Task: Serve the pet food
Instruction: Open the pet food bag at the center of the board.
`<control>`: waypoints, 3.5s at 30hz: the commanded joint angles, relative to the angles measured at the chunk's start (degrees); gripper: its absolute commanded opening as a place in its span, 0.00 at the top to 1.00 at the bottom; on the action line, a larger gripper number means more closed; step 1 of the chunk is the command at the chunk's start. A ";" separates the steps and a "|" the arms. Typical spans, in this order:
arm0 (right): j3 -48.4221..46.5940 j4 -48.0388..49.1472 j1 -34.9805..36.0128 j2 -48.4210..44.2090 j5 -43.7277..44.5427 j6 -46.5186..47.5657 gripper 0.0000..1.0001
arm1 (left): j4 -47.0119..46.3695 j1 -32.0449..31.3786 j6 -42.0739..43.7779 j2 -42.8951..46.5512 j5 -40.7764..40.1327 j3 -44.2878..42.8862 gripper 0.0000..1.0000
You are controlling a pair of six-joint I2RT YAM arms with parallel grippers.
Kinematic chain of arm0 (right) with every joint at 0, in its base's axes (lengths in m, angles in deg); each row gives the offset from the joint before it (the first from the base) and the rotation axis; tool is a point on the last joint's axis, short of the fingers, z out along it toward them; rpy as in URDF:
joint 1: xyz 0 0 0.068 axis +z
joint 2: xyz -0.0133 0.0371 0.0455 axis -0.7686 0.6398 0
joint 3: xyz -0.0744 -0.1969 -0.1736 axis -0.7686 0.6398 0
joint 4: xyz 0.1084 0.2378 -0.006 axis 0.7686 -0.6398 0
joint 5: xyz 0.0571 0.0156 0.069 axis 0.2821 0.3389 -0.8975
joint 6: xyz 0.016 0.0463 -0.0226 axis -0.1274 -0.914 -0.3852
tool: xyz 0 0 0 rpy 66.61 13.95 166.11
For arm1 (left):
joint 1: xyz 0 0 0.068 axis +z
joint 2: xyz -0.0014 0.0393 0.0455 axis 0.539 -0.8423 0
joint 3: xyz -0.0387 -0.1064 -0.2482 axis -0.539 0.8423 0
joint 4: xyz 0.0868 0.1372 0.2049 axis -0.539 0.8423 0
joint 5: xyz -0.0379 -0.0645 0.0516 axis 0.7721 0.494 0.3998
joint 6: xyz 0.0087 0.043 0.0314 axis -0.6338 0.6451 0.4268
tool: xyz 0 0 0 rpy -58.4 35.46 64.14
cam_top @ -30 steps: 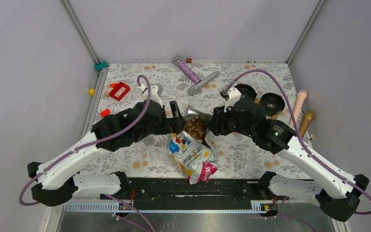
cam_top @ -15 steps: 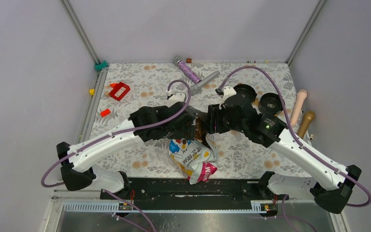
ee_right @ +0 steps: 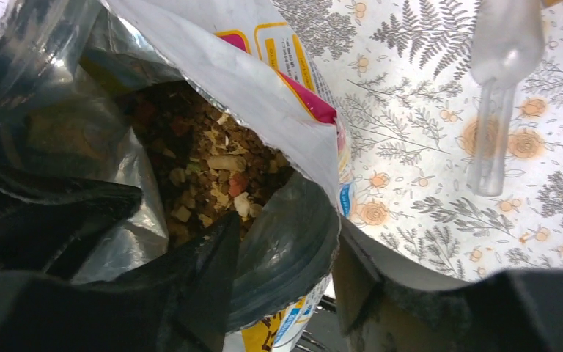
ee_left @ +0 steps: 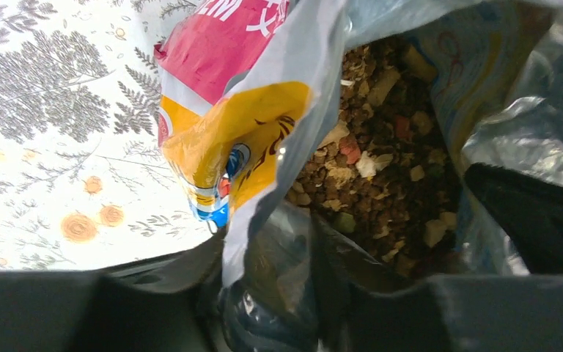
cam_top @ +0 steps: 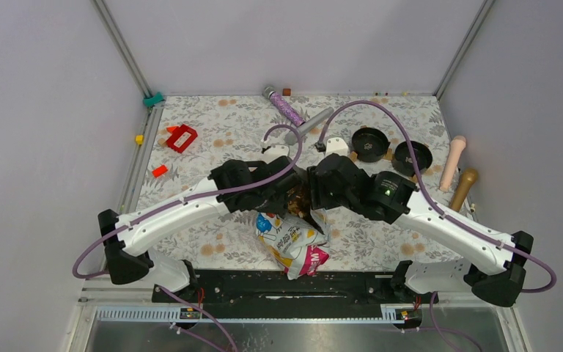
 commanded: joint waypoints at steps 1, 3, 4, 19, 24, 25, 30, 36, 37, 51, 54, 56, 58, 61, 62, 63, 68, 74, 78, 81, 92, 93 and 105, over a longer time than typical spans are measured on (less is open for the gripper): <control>-1.08 -4.32 1.59 -0.65 5.71 -2.08 0.50 | 3.35 -0.39 2.02 -0.88 -0.33 -2.44 0.76; -0.18 -4.42 1.64 -1.80 5.86 -1.97 0.60 | 4.47 -0.39 2.22 -0.86 -0.85 -3.05 0.90; 0.07 -4.41 1.64 -2.41 6.06 -1.37 0.67 | 5.28 -0.47 2.38 -0.70 -1.21 -3.48 0.98; -1.92 -2.73 -9.52 -8.09 24.07 13.66 1.00 | 10.65 -0.33 10.22 16.21 -8.51 2.17 1.00; -0.76 2.19 -11.37 -8.04 14.99 18.01 1.00 | 8.39 -0.04 11.54 19.93 -9.66 3.70 1.00; -0.19 3.71 -11.37 -8.13 13.33 19.03 1.00 | 8.03 -0.04 11.13 20.12 -10.92 3.77 1.00; -0.43 6.94 -11.37 -5.76 12.11 21.41 1.00 | -4.09 1.25 8.65 23.87 -18.37 11.32 1.00; -2.80 12.34 -11.37 -2.00 11.07 21.91 1.00 | -12.89 14.40 13.18 21.86 -15.89 10.05 1.00; -3.18 13.98 -11.37 -1.48 10.31 21.95 1.00 | -13.99 16.04 14.30 21.17 -15.87 9.44 1.00; -5.98 17.23 -11.42 6.10 -5.01 18.88 0.77 | -17.41 29.14 23.94 10.78 -6.56 0.90 0.81; -3.95 16.67 -11.38 2.59 -5.95 17.94 0.21 | -17.21 29.17 25.40 12.32 2.07 1.87 0.13; -1.38 16.65 -11.37 -1.30 -2.24 16.85 0.01 | -17.08 29.10 24.89 13.99 6.36 2.58 0.02; 1.60 16.95 -11.38 -5.66 0.45 15.85 0.00 | -16.76 29.05 24.35 16.02 8.17 3.57 0.01; 6.08 17.55 -11.39 -12.75 0.21 14.89 0.01 | -17.00 28.99 24.56 20.91 8.32 6.46 0.01; 7.21 17.23 -11.45 -14.94 0.25 14.37 0.01 | -18.05 28.97 24.78 22.98 8.15 8.29 0.01; 8.20 16.67 -11.43 -17.08 0.56 13.41 0.01 | -19.31 29.02 24.99 25.58 7.62 10.17 0.01; 13.23 13.93 -11.46 -24.27 4.03 9.35 0.00 | -26.85 28.97 24.74 39.12 4.63 20.41 0.01; 18.23 10.70 -14.24 -24.46 13.88 5.43 0.01 | -29.89 28.97 23.04 48.84 -4.86 29.52 0.01; 19.21 11.17 -20.54 -19.22 10.30 3.34 0.01 | -30.94 29.02 22.56 51.66 -9.11 32.69 0.01; 18.29 13.69 -26.91 -12.27 6.50 2.53 0.00 | -32.18 29.06 22.03 52.90 -11.70 35.52 0.01; -1.32 17.84 -44.32 23.29 2.81 -7.77 0.01 | -33.48 29.05 20.99 50.31 -8.15 37.13 0.01; -3.15 17.99 -44.80 25.22 3.52 -8.17 0.01 | -34.01 29.05 21.28 50.34 -7.37 37.33 0.01; -3.87 19.52 -45.34 32.22 3.75 -8.67 0.01 | -32.65 29.05 21.59 48.39 -6.93 36.19 0.01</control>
